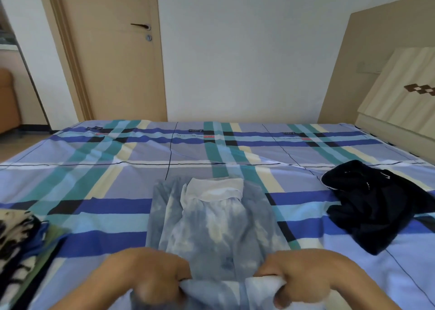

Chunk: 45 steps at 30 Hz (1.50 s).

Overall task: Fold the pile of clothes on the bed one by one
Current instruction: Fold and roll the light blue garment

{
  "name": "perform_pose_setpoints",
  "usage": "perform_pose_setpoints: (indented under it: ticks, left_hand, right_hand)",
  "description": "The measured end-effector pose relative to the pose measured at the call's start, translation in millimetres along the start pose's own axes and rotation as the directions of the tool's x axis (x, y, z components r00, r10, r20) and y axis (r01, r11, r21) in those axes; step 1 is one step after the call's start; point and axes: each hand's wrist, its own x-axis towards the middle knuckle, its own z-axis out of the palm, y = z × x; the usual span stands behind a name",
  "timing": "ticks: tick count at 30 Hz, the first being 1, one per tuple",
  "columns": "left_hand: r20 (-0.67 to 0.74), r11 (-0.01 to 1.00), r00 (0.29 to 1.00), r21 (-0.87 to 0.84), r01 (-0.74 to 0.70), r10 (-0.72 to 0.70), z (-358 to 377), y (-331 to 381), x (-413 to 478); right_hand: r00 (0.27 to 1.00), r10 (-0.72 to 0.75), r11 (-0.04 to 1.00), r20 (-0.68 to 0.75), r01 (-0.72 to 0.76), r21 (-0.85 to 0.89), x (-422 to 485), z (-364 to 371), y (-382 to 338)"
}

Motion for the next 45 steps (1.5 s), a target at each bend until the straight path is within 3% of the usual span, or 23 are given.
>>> perform_pose_setpoints:
  ticks: [2, 4, 6, 9, 11, 12, 15, 16, 17, 19, 22, 24, 26, 28, 30, 32, 34, 38, 40, 45]
  left_hand:
    - [0.138, 0.991, 0.990, -0.132, 0.008, 0.010, -14, 3, -17]
    - [0.147, 0.972, 0.989, -0.234, 0.003, 0.032, -29, 5, -34]
    - [0.079, 0.947, 0.996, -0.315, 0.065, -0.042, -37, -3, -33]
    - [-0.136, 0.965, 0.982, -0.247, 0.091, -0.128, -58, -22, -12]
    - [-0.392, 0.966, 0.895, -0.226, 0.129, -0.212, -71, -38, 13]
    - [-0.540, 0.956, 0.800, -0.257, 0.141, -0.263, -76, -45, 27]
    - [-0.843, 0.935, 0.409, -0.288, 0.208, -0.351, -73, -50, 62]
    - [-0.868, 0.939, 0.371, -0.261, 0.224, -0.329, -64, -48, 73]
    - [-0.876, 0.951, 0.379, -0.243, 0.190, -0.299, -52, -45, 83]
    - [-0.817, 0.975, 0.534, -0.205, 0.086, -0.219, -18, -39, 107]
    - [-0.595, 0.974, 0.785, -0.221, 0.047, -0.173, 33, -46, 138]
    - [-0.481, 0.946, 0.851, -0.319, 0.055, -0.212, 49, -57, 149]
    - [-0.422, 0.916, 0.868, -0.391, 0.087, -0.263, 52, -64, 153]
    - [-0.455, 0.885, 0.820, -0.449, 0.126, -0.348, 52, -63, 154]
    - [-0.527, 0.826, 0.701, -0.541, 0.160, -0.481, 49, -58, 154]
    - [-0.510, 0.719, 0.621, -0.683, 0.129, -0.595, 45, -55, 153]
    - [-0.475, 0.636, 0.621, -0.770, 0.049, -0.623, 43, -57, 152]
    - [-0.504, 0.577, 0.638, -0.809, -0.114, -0.582, 37, -62, 148]
    - [-0.549, 0.583, 0.617, -0.794, -0.173, -0.565, 32, -64, 145]
    - [-0.673, 0.685, 0.442, -0.710, -0.163, -0.593, 29, -72, 133]
  right_hand:
    - [0.996, -0.037, 0.997, 0.087, 0.031, 0.076, -20, -10, -3]
    - [0.995, -0.045, 0.984, 0.089, 0.029, 0.178, -29, -19, 1]
    - [0.999, -0.027, 0.967, -0.021, 0.031, 0.254, -28, -30, 12]
    - [0.952, 0.074, 0.957, -0.297, 0.015, 0.289, -3, -50, 32]
    - [0.830, 0.119, 0.975, -0.545, 0.006, 0.222, 25, -66, 44]
    - [0.733, 0.156, 0.976, -0.662, -0.014, 0.216, 39, -72, 46]
    - [0.400, 0.302, 0.953, -0.865, -0.157, 0.260, 75, -74, 48]
    - [0.335, 0.302, 0.948, -0.893, -0.203, 0.245, 84, -68, 46]
    - [0.299, 0.269, 0.956, -0.916, -0.195, 0.217, 93, -61, 44]
    - [0.351, 0.184, 0.982, -0.918, -0.109, 0.155, 110, -40, 39]
    - [0.635, 0.120, 0.993, -0.763, -0.095, 0.077, 139, 4, 42]
    - [0.779, 0.140, 0.988, -0.611, -0.152, 0.032, 153, 31, 48]
    - [0.828, 0.164, 0.978, -0.535, -0.207, -0.020, 162, 48, 54]
    - [0.830, 0.177, 0.976, -0.530, -0.217, -0.014, 167, 52, 57]
    - [0.822, 0.170, 0.980, -0.544, -0.201, 0.002, 169, 51, 60]
    - [0.822, 0.151, 0.984, -0.549, -0.180, 0.001, 172, 51, 64]
    - [0.824, 0.132, 0.989, -0.552, -0.149, 0.015, 172, 50, 65]
    - [0.828, 0.098, 0.995, -0.552, -0.097, 0.032, 168, 48, 66]
    - [0.828, 0.085, 0.996, -0.554, -0.073, 0.044, 166, 48, 66]
    - [0.801, 0.109, 0.990, -0.588, -0.139, -0.006, 166, 46, 73]
